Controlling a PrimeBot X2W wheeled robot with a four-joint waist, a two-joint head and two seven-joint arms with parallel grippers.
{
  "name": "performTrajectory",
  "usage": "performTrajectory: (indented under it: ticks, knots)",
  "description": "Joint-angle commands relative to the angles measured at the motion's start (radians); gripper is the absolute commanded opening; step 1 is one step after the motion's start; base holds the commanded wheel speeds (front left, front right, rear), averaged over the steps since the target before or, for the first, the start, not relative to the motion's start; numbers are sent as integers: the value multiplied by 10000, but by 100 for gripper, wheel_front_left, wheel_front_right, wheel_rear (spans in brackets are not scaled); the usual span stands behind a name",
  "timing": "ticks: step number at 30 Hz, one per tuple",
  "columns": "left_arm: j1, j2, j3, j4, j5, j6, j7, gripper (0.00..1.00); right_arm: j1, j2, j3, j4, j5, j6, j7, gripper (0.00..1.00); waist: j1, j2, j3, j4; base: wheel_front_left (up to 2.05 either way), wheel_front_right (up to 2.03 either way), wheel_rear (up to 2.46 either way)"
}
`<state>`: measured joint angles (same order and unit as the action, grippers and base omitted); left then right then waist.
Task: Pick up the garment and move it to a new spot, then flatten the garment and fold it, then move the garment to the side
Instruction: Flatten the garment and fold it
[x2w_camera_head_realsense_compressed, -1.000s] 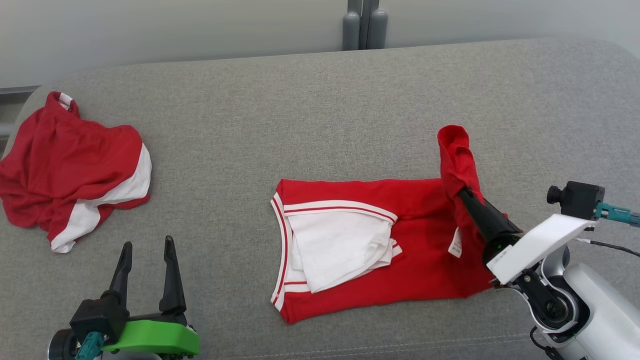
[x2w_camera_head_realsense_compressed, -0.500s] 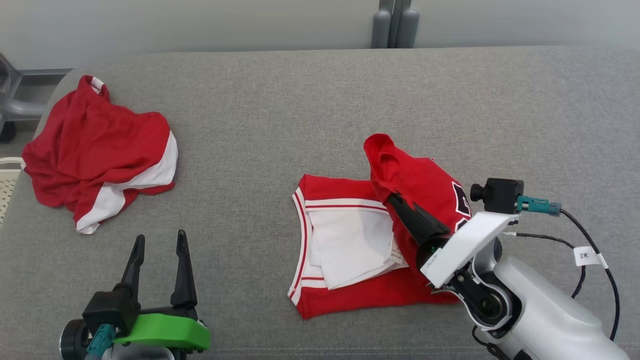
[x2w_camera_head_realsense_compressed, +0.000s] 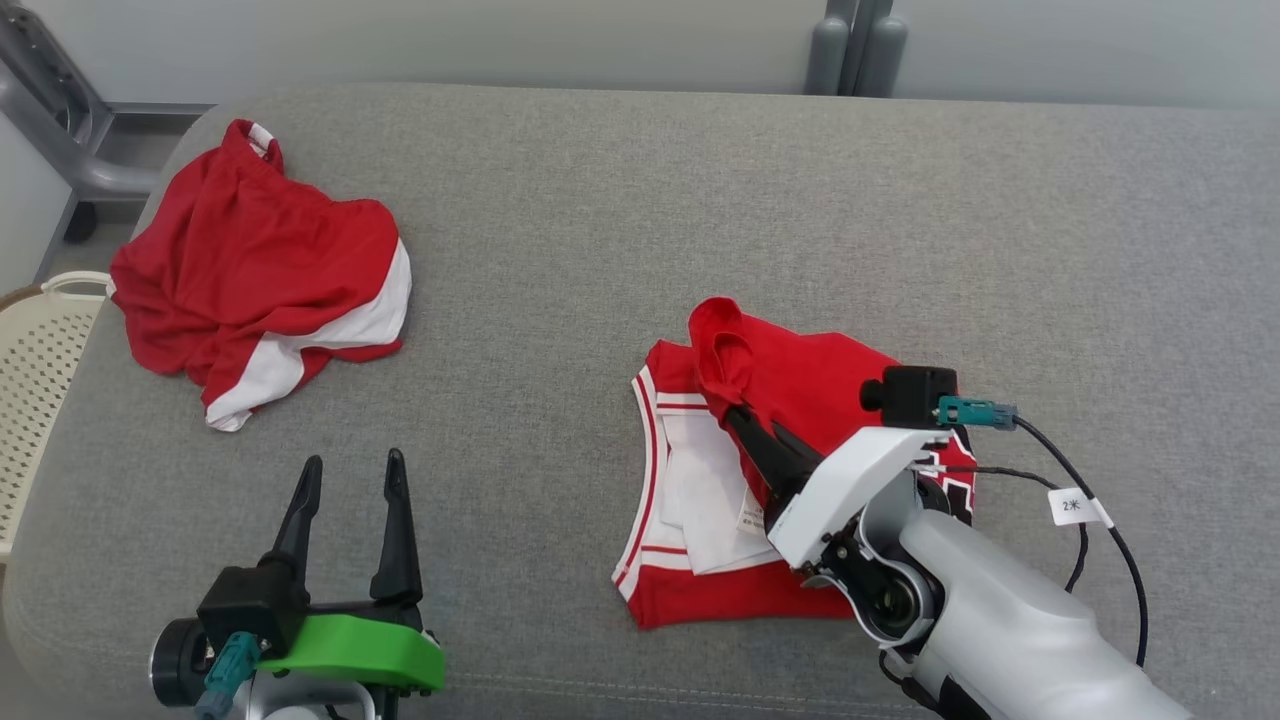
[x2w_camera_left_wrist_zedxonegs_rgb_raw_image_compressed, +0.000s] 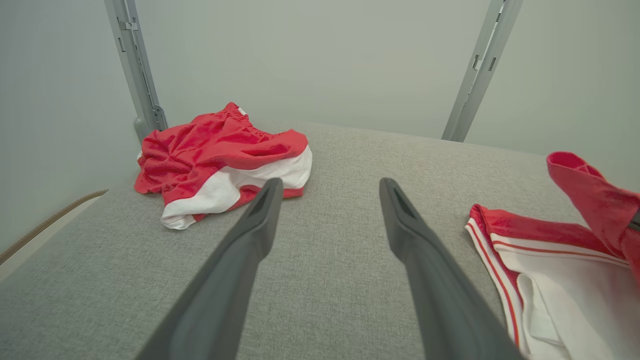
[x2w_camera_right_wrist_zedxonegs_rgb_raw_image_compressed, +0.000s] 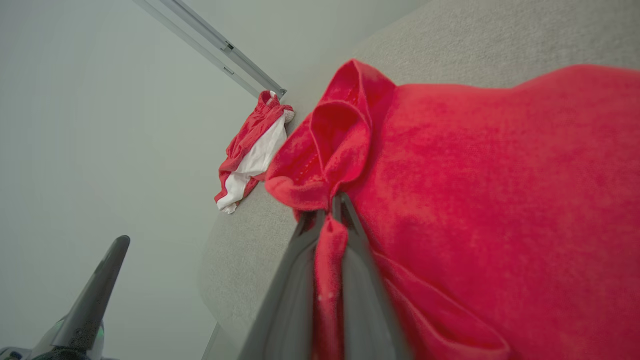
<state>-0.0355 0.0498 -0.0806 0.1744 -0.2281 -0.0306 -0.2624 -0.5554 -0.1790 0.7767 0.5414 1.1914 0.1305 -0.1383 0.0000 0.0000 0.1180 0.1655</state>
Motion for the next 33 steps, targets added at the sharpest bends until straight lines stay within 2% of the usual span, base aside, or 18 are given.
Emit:
performTrajectory:
  ticks: [1, 5, 11, 13, 14, 18, 25, 33]
  knots:
    - [-203, 15, -67, 44, -45, 24, -26, 100, -164, 69, 80, 245, -108, 3, -26, 0, 0, 0, 50, 141, 0, 0, 0]
    - [-325, 17, -282, 154, -108, 20, -26, 100, -434, 437, 372, 1295, -205, 3, -160, 0, 0, 0, 107, 398, 0, 0, 0]
    - [-395, 17, -343, 206, -163, 80, -26, 100, -611, 647, 693, 1907, -61, 3, -247, 0, 0, 0, 127, 496, 0, 0, 0]
    - [-363, 17, -317, 203, -164, 98, -26, 100, -693, 677, 794, 1949, -35, 3, -306, 70, 0, 0, 129, 466, 0, 0, 0]
    - [-347, 17, -295, 198, -159, 106, -26, 100, -715, 695, 837, 1894, 18, 3, -354, 100, 0, 0, 129, 442, 0, 0, 0]
    - [-353, 17, -238, 238, -107, 87, -26, 100, -719, 554, 1000, 1467, 201, 3, -548, 100, 0, 0, 108, 322, 0, 0, 0]
    - [-281, 17, -180, 192, -67, 67, -26, 100, -562, -171, 954, 283, 389, 3, -1036, 100, 0, 0, 58, 148, 0, 0, 0]
    - [-156, 17, -26, 112, -19, 6, -26, 100, -283, -1275, -155, -387, -709, 3, -1267, 100, 0, 0, 21, 42, 0, 0, 0]
